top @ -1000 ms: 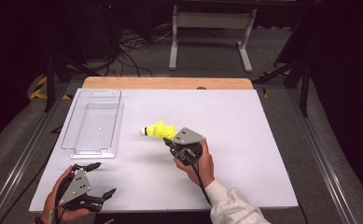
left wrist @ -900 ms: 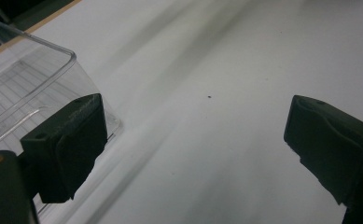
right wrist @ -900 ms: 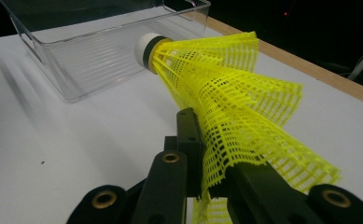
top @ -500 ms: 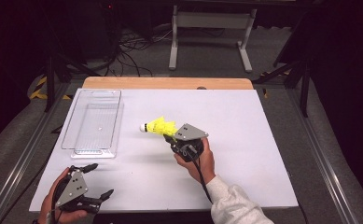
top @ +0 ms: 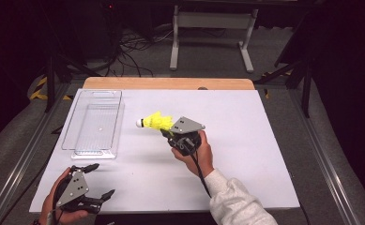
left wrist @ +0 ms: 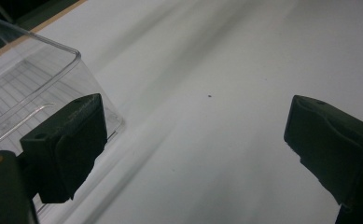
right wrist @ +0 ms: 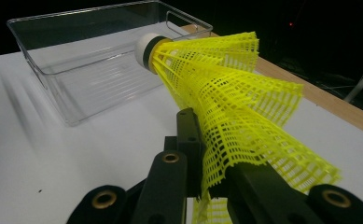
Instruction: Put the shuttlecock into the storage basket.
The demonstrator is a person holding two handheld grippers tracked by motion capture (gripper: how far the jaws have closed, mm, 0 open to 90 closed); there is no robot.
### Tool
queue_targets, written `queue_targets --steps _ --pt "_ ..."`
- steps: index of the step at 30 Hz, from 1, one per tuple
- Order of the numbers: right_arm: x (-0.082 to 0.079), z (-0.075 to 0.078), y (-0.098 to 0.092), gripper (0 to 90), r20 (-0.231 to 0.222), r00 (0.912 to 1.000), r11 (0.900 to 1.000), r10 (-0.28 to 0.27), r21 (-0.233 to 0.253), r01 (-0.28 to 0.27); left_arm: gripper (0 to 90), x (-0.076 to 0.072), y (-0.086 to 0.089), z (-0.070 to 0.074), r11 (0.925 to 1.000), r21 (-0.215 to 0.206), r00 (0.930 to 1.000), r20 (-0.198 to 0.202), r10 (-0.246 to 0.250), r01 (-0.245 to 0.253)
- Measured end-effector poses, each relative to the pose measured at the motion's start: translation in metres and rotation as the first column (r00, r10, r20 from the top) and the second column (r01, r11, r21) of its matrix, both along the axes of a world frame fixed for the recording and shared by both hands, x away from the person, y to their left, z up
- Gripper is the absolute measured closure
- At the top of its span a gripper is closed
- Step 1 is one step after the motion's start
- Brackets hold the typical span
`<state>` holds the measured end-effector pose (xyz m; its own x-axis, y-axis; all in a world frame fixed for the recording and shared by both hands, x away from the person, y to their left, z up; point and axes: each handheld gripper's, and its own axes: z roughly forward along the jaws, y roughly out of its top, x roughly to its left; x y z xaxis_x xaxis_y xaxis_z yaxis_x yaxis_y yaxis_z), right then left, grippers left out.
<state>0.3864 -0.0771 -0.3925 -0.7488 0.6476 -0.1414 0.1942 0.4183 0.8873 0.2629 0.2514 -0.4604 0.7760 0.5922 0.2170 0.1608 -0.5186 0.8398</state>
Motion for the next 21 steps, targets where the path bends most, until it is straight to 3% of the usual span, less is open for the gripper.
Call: queue_targets --steps 21 --pt "0.011 0.008 0.025 87.6 0.001 0.9978 0.998 0.066 0.000 -0.066 6.8 0.000 -0.001 0.001 1.0000 0.006 1.0000 0.005 -0.002 0.002"
